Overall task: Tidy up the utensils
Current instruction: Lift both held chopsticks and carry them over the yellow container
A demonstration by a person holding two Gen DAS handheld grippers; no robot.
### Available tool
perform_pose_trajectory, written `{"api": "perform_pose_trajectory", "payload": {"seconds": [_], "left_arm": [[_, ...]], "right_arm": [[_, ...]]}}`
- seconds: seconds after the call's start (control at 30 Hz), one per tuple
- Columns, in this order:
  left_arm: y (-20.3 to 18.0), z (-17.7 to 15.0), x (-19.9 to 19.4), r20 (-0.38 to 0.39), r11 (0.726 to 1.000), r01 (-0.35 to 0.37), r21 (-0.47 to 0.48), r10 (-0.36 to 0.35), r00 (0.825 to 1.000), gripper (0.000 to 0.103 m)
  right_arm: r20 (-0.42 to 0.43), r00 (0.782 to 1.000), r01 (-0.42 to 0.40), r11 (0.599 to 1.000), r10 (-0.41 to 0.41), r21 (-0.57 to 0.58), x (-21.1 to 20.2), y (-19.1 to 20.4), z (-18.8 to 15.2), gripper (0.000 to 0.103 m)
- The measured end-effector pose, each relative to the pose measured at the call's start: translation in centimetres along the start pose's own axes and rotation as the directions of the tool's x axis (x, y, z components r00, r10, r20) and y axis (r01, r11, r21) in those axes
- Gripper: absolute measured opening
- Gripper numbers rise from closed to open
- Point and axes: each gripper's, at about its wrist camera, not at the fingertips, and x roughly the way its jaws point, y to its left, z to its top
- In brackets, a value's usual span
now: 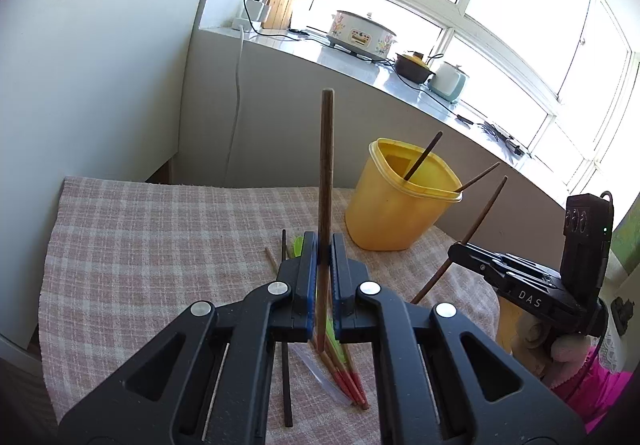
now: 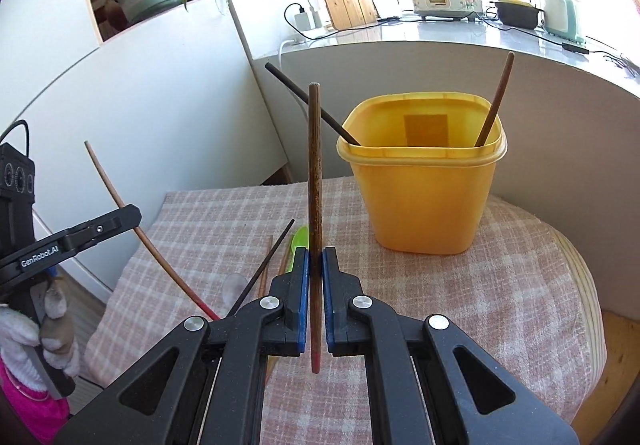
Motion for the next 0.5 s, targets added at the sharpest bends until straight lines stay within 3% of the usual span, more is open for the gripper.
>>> {"api": "perform_pose_trajectory", "payload": {"seconds": [0.5], "left_arm": [[-8.1, 4.5, 0.9, 0.085, 0.990, 0.093, 0.106, -0.102, 0.991, 0.004]], "right_arm": [[0.182, 0.983, 0.012, 1.000, -0.008, -0.020, -5.3, -1.4, 4.4, 0.005]]}}
